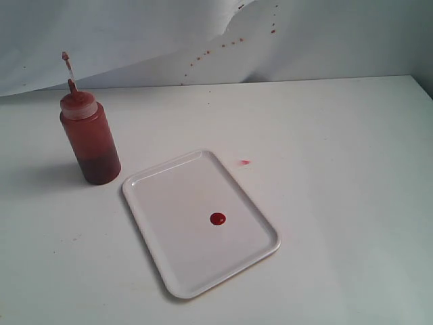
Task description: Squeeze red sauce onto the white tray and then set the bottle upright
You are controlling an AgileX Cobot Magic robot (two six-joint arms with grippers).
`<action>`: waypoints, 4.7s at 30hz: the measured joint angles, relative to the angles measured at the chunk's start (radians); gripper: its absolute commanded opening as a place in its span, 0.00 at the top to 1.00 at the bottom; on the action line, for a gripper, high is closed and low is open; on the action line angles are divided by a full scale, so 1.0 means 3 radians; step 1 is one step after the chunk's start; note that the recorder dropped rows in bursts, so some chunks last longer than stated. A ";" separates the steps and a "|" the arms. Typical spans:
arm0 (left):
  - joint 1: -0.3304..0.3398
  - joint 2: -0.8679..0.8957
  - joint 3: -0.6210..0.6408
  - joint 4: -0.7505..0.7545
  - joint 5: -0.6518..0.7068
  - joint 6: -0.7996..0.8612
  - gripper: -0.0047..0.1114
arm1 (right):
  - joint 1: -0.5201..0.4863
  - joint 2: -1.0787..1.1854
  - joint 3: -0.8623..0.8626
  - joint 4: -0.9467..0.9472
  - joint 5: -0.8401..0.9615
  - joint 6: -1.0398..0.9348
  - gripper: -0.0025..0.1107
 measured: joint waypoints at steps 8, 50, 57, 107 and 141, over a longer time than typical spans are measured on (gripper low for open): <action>0.0000 0.0000 0.0000 0.0108 0.0000 -0.0007 0.96 | 0.0000 0.0000 0.0000 0.0000 0.0000 0.0000 0.98; -0.1670 -0.0128 0.0000 0.0158 0.0184 -0.0012 0.96 | 0.0000 0.0000 0.0000 0.0010 0.0005 -0.0009 0.98; -0.2007 -0.0600 0.0000 0.0180 0.0178 -0.0012 0.96 | 0.0000 0.0000 0.0000 0.0010 0.0005 -0.0009 0.98; -0.2346 -0.1101 0.0150 0.1509 0.2252 -0.1143 0.96 | 0.0000 0.0000 0.0000 0.0010 0.0005 -0.0009 0.98; -0.2346 -0.1405 0.0156 0.1572 0.2264 -0.1143 0.96 | 0.0000 0.0000 0.0000 0.0010 0.0005 -0.0009 0.98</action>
